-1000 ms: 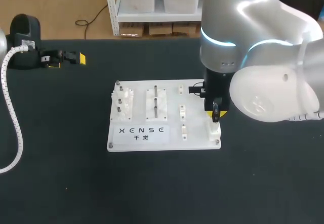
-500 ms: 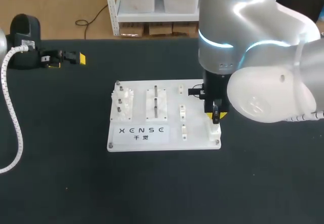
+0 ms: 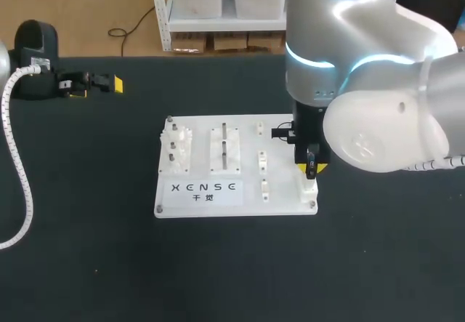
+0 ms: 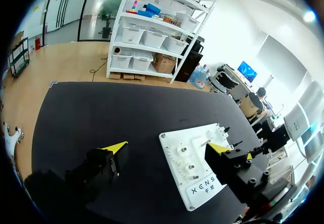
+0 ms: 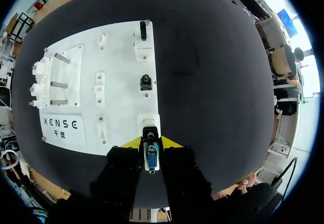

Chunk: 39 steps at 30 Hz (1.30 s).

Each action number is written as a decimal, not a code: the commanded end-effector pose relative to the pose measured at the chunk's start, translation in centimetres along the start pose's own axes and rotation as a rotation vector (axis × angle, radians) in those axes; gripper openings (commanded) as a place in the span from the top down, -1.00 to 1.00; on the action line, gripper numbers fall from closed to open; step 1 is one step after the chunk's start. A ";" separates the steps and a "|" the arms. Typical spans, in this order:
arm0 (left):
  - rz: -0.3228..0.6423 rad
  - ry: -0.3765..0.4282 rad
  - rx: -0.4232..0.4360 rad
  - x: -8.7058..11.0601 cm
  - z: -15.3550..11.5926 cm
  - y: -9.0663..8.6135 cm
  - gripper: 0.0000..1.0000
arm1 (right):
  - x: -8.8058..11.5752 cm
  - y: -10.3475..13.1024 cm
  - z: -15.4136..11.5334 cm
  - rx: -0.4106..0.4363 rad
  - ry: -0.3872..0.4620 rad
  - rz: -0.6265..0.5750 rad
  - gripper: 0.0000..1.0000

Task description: Insert the USB connector, Ethernet cable, and multi-pin plug into their matching sockets one by one.

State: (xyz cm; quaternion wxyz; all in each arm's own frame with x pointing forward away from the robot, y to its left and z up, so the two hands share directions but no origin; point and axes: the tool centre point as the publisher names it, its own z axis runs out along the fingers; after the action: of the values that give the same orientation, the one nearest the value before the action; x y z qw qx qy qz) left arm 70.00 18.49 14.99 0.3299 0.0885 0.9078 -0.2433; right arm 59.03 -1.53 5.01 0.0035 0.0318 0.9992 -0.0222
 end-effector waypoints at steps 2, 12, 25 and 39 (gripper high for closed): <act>0.000 0.000 0.000 0.0 0.0 0.0 -1.00 | -0.1 -0.3 2.0 0.002 0.006 0.006 1.00; 0.000 0.000 0.000 0.0 0.0 0.0 -1.00 | -0.7 -0.4 0.1 0.022 -0.029 0.007 -1.00; 0.000 0.000 0.000 0.0 0.0 0.0 -1.00 | -1.1 -0.2 -1.5 0.104 -0.063 0.001 -1.00; 0.000 0.000 0.000 0.0 0.0 0.0 -1.00 | -1.1 -0.2 -1.5 0.104 -0.063 0.001 -1.00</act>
State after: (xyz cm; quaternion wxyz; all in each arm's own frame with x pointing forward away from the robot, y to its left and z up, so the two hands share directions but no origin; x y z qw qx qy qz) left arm 70.00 18.49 14.99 0.3299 0.0885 0.9078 -0.2433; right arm 60.20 -1.62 6.55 0.0315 0.0307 0.9962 -0.0753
